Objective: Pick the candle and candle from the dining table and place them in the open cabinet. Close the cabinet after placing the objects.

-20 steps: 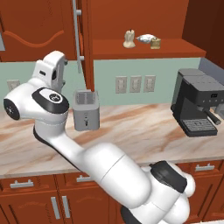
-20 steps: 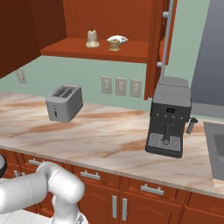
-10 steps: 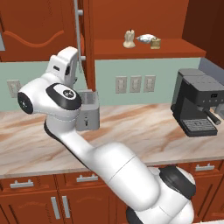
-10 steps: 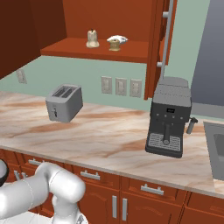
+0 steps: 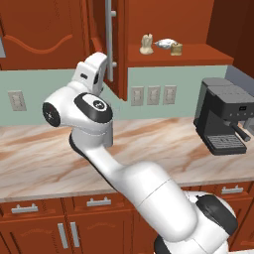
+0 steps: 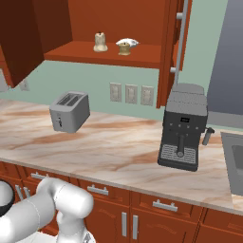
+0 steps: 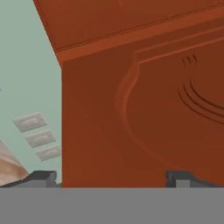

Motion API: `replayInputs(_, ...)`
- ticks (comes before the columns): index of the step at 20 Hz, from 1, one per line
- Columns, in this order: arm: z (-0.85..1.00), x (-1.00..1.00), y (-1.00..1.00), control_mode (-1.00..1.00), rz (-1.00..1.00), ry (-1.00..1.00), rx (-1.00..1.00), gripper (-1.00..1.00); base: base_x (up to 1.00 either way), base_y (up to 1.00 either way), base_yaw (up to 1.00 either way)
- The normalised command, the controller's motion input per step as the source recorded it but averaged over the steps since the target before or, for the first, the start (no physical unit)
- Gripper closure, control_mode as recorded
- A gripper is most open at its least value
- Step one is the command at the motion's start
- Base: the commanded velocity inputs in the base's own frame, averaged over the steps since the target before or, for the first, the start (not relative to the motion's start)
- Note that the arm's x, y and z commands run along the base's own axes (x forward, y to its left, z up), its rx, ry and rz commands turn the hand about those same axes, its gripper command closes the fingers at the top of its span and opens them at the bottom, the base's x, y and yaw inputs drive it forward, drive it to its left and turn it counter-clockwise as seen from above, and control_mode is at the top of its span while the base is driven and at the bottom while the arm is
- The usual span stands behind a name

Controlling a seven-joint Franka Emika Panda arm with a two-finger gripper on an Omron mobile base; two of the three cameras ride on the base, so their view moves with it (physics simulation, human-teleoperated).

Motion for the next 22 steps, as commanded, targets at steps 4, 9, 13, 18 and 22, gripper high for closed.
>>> replayInputs(4, 0.06, 0.00, -0.59, -1.00, 0.00, -0.01, 0.06, -1.00, 0.00, 0.00, 0.00)
replayInputs(9, 0.02, 0.01, -0.63, -1.00, 0.00, 0.00, 0.10, -1.00, 0.00, 0.00, 0.00)
replayInputs(13, 0.00, 0.19, -0.58, -1.00, 0.00, 0.00, 0.13, -1.00, 0.00, 0.00, 0.00)
replayInputs(18, 0.00, 0.44, -0.52, -1.00, 0.00, 0.00, 0.16, -1.00, 0.00, 0.00, 0.00)
replayInputs(22, 0.00, 0.59, -0.47, -1.00, 0.00, 0.00, 0.16, -1.00, 0.00, 0.00, 0.00)
